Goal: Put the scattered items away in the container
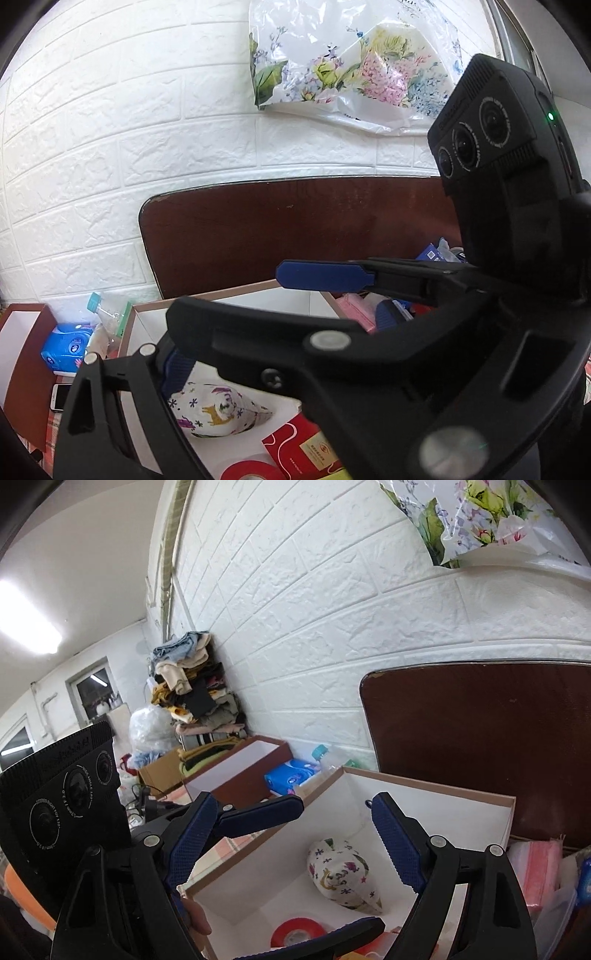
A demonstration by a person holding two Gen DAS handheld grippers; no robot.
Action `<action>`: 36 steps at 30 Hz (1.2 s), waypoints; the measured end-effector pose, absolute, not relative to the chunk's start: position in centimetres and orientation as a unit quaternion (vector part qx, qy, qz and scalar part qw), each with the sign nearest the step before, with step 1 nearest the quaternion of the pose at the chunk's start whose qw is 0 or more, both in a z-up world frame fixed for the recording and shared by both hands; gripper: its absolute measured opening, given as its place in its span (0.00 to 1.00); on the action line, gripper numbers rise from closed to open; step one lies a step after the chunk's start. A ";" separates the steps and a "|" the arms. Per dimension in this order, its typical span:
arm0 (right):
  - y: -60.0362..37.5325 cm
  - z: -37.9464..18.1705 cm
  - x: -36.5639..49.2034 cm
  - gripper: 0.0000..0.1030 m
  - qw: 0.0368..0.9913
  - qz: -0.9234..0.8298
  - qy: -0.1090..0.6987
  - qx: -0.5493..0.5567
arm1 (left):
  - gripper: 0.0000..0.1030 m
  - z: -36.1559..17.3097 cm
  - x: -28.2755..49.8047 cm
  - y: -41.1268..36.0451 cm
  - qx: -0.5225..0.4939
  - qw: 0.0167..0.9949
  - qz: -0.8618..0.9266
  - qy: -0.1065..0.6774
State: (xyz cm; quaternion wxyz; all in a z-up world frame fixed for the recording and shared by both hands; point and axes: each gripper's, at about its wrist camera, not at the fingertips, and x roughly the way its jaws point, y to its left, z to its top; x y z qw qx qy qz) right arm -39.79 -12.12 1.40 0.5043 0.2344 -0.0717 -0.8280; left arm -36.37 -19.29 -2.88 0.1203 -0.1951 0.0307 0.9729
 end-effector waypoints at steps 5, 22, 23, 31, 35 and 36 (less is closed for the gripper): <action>-12.2 1.2 -40.2 0.86 0.495 -0.831 -0.071 0.244 | 1.00 -2.4 -36.4 -19.1 -0.205 0.094 0.973 0.040; -12.9 -1.4 -42.3 1.00 0.360 -0.871 0.057 0.329 | 1.00 -4.7 -38.2 -20.5 -0.308 -0.082 0.940 0.123; -12.8 -1.5 -42.4 1.00 0.357 -0.871 0.056 0.332 | 1.00 -4.5 -38.0 -20.7 -0.307 -0.076 0.942 0.113; -12.4 -2.4 -43.1 1.00 0.333 -0.871 0.070 0.354 | 1.00 -5.5 -37.5 -21.4 -0.370 -0.031 0.923 0.097; -12.1 -2.8 -43.1 1.00 0.314 -0.872 0.100 0.362 | 1.00 -5.8 -37.4 -21.5 -0.376 -0.027 0.921 0.104; -12.0 -2.9 -43.0 1.00 0.308 -0.872 0.107 0.365 | 1.00 -5.8 -37.7 -21.7 -0.375 -0.029 0.921 0.102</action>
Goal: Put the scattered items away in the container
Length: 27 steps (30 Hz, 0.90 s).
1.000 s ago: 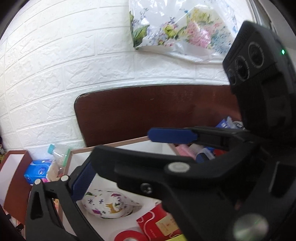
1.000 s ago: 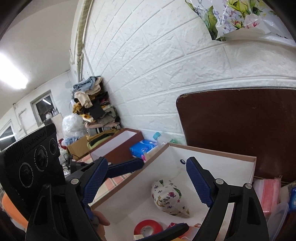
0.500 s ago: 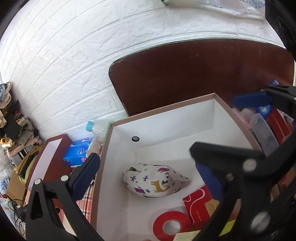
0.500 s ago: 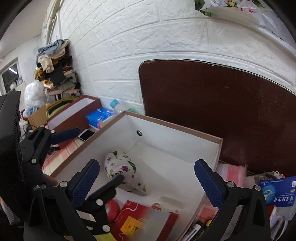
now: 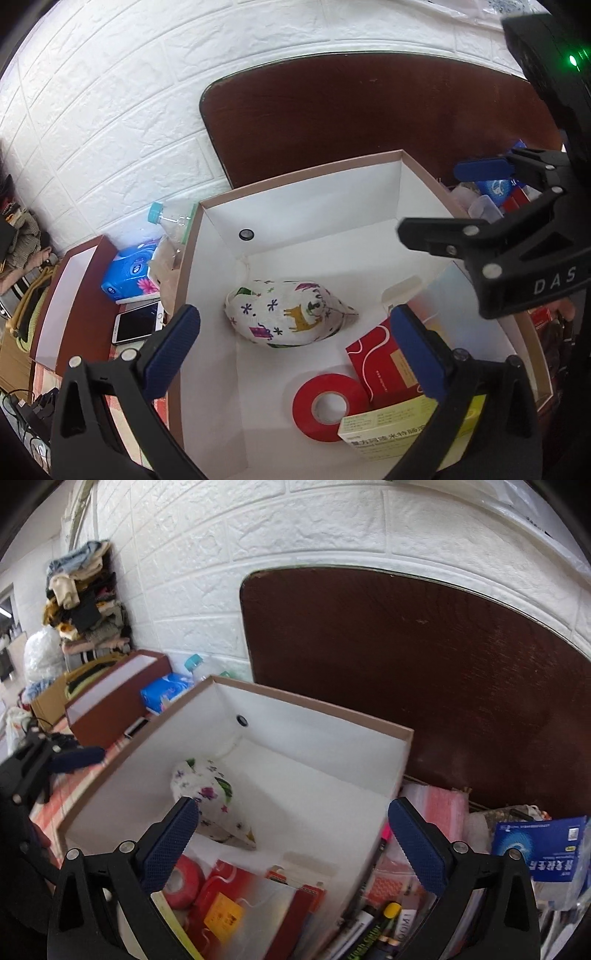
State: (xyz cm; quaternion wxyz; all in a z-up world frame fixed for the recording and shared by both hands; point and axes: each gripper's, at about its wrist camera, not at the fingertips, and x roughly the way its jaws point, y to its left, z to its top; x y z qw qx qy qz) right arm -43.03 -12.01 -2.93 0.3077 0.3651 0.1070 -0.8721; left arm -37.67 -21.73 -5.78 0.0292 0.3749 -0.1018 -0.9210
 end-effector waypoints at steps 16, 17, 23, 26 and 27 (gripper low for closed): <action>-12.7 -2.0 -41.2 1.00 0.310 -0.876 0.155 0.335 | 1.00 -5.6 -37.5 -22.4 0.364 0.040 -0.924 -0.107; -12.9 -2.1 -41.1 1.00 0.310 -0.876 0.157 0.335 | 1.00 -5.7 -37.5 -22.5 0.364 0.041 -0.924 -0.106; -13.1 -2.2 -41.2 1.00 0.305 -0.877 0.156 0.336 | 1.00 -5.7 -37.4 -22.4 0.363 0.038 -0.925 -0.107; -13.0 -2.2 -41.3 1.00 0.303 -0.878 0.155 0.336 | 1.00 -5.7 -37.3 -22.3 0.362 0.037 -0.925 -0.110; -13.0 -2.2 -41.3 1.00 0.303 -0.878 0.155 0.336 | 1.00 -5.7 -37.3 -22.2 0.362 0.038 -0.925 -0.111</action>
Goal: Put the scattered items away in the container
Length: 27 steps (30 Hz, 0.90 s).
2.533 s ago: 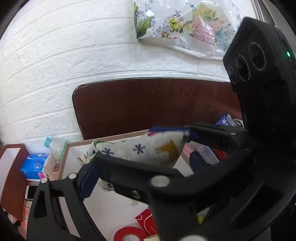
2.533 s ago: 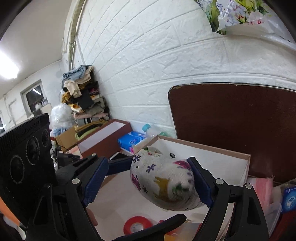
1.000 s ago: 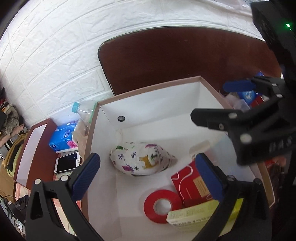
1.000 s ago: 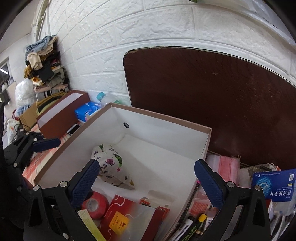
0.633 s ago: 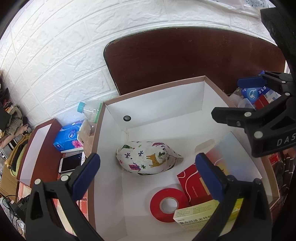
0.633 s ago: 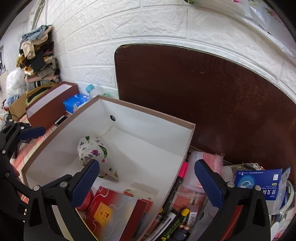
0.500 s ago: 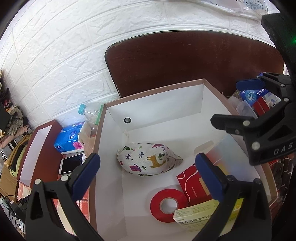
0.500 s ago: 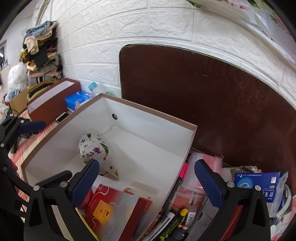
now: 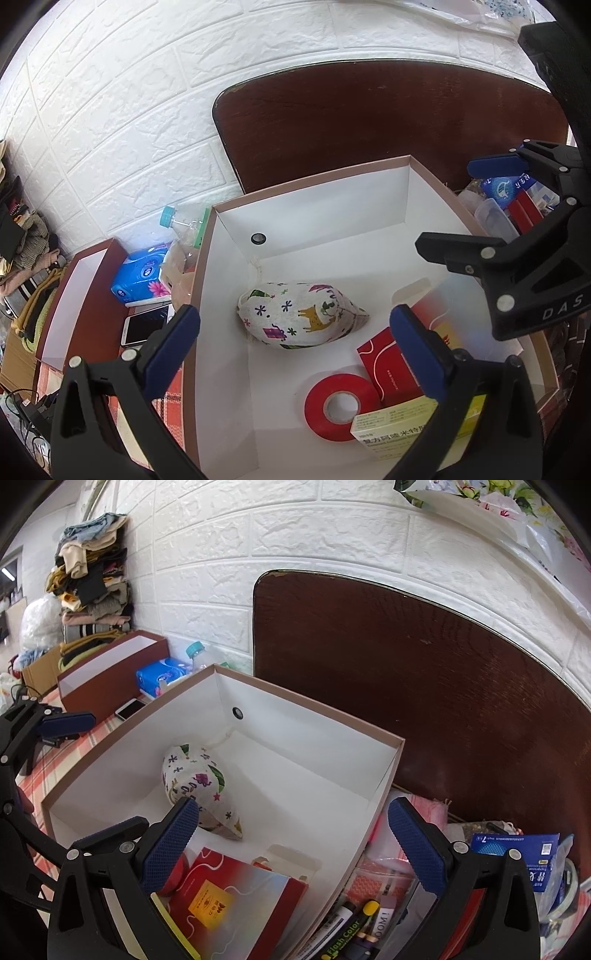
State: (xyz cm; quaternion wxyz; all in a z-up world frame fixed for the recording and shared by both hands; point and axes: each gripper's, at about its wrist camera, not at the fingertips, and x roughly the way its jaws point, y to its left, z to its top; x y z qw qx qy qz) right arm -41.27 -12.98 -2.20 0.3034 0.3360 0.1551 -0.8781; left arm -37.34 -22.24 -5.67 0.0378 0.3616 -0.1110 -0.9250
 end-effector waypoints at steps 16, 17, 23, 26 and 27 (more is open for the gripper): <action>-13.2 -2.2 -41.2 1.00 0.308 -0.877 0.155 0.334 | 1.00 -5.5 -37.1 -22.5 0.356 0.037 -0.928 -0.104; -13.2 -2.2 -41.2 1.00 0.308 -0.877 0.156 0.334 | 1.00 -5.5 -37.1 -22.5 0.356 0.037 -0.928 -0.104; -13.4 -2.3 -41.1 1.00 0.308 -0.876 0.156 0.336 | 1.00 -5.8 -37.4 -22.3 0.360 0.037 -0.926 -0.110; -13.5 -2.3 -41.1 1.00 0.311 -0.875 0.156 0.336 | 1.00 -5.7 -37.3 -22.5 0.359 0.040 -0.926 -0.108; -13.6 -2.3 -41.0 1.00 0.312 -0.875 0.157 0.336 | 1.00 -5.7 -37.3 -22.5 0.359 0.039 -0.927 -0.106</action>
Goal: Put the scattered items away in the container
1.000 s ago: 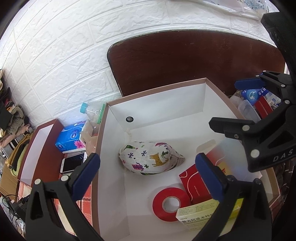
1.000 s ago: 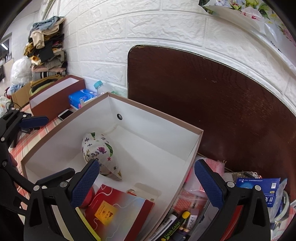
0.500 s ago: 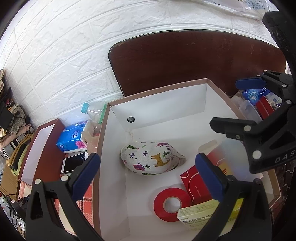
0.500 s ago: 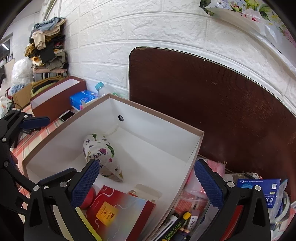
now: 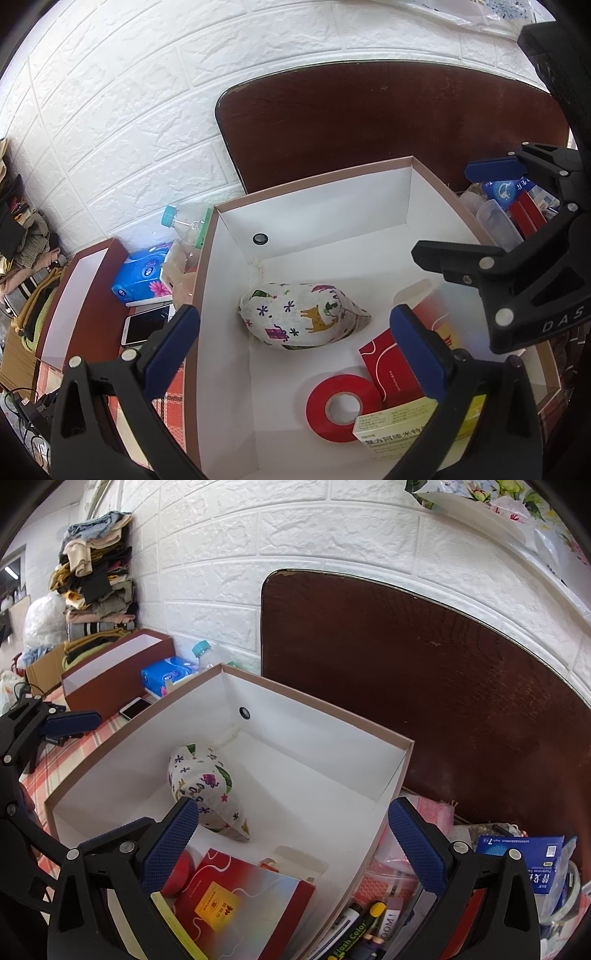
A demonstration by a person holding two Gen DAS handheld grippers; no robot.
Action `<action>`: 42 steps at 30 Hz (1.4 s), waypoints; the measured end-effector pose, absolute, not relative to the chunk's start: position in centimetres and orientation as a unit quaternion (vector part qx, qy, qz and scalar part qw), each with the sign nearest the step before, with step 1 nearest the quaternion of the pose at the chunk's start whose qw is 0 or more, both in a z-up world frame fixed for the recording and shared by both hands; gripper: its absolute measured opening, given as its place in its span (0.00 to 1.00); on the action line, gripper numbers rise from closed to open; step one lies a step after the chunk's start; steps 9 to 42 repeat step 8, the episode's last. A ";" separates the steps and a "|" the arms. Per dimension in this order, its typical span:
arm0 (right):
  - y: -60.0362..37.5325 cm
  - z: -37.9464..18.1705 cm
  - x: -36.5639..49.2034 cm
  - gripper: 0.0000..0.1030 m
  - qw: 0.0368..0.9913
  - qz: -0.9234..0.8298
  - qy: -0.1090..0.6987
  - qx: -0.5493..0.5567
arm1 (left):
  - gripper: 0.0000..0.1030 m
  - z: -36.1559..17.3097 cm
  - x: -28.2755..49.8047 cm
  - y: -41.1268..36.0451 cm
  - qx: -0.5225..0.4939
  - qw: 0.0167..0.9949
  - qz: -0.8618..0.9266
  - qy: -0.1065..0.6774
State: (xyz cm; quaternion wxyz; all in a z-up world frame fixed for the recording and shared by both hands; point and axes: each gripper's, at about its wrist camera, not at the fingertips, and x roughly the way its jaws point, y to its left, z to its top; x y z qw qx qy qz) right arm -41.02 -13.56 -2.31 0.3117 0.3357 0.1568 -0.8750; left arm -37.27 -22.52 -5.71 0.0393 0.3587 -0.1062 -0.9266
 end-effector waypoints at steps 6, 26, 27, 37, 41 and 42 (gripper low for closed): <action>-13.7 -2.4 -41.0 1.00 0.309 -0.875 0.160 0.337 | 1.00 -5.9 -37.4 -22.6 0.362 0.040 -0.925 -0.108; -13.8 -2.4 -41.0 1.00 0.312 -0.874 0.160 0.337 | 1.00 -5.9 -37.5 -22.6 0.363 0.041 -0.925 -0.106; -13.8 -2.4 -41.0 1.00 0.312 -0.874 0.160 0.337 | 1.00 -5.9 -37.5 -22.6 0.363 0.041 -0.925 -0.106; -13.8 -2.4 -41.0 1.00 0.312 -0.874 0.160 0.337 | 1.00 -5.9 -37.5 -22.6 0.363 0.041 -0.925 -0.106; -13.8 -2.4 -41.0 1.00 0.312 -0.874 0.160 0.337 | 1.00 -5.9 -37.5 -22.6 0.363 0.041 -0.925 -0.106; -13.8 -2.4 -41.0 1.00 0.312 -0.874 0.160 0.337 | 1.00 -5.9 -37.5 -22.6 0.363 0.041 -0.925 -0.106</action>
